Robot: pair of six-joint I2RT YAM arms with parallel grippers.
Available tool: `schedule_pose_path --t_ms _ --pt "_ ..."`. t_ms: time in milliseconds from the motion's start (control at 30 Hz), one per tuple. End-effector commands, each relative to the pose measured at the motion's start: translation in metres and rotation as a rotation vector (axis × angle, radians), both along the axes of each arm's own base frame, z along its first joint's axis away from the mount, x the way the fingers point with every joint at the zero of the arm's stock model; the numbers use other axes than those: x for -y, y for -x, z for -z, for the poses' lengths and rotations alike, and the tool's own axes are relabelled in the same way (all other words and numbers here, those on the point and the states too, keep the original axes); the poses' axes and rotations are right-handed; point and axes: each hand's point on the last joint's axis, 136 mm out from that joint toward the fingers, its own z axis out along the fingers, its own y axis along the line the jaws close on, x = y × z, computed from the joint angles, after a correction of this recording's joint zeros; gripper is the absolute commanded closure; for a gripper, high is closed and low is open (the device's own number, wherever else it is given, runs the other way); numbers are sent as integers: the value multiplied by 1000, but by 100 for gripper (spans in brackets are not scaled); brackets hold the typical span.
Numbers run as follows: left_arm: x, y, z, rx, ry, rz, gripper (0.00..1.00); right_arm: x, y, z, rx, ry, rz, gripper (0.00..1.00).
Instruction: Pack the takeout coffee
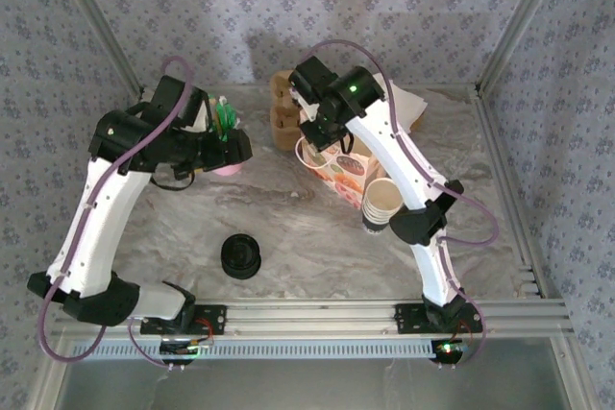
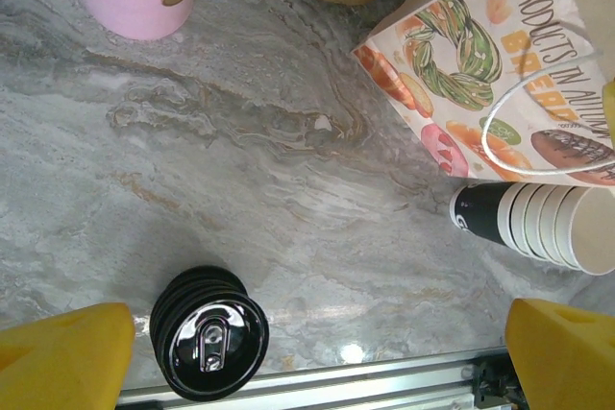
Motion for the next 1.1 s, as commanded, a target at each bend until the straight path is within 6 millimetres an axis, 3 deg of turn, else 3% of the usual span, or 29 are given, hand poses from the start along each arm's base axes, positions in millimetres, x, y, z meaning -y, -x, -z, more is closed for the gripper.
schedule_pose_path --t_ms 0,200,367,533,733,933,1067 --pt "-11 4 -16 63 7 -52 1 -3 15 6 -68 -16 45 83" --pt "-18 5 -20 88 0 -73 1 -2 21 2 -76 -32 67 79" --pt "-12 5 -18 67 9 -43 0 12 16 -11 -48 -48 80 49" --pt "-5 3 -18 63 35 -27 0 19 13 -22 -2 -46 64 33" --pt "9 -1 -12 26 52 4 0 34 3 -2 -28 29 83 30" --pt "9 1 -17 31 57 7 0 28 0 1 -27 25 74 31" --pt "9 2 -16 28 60 4 0 27 1 15 -65 40 74 35"
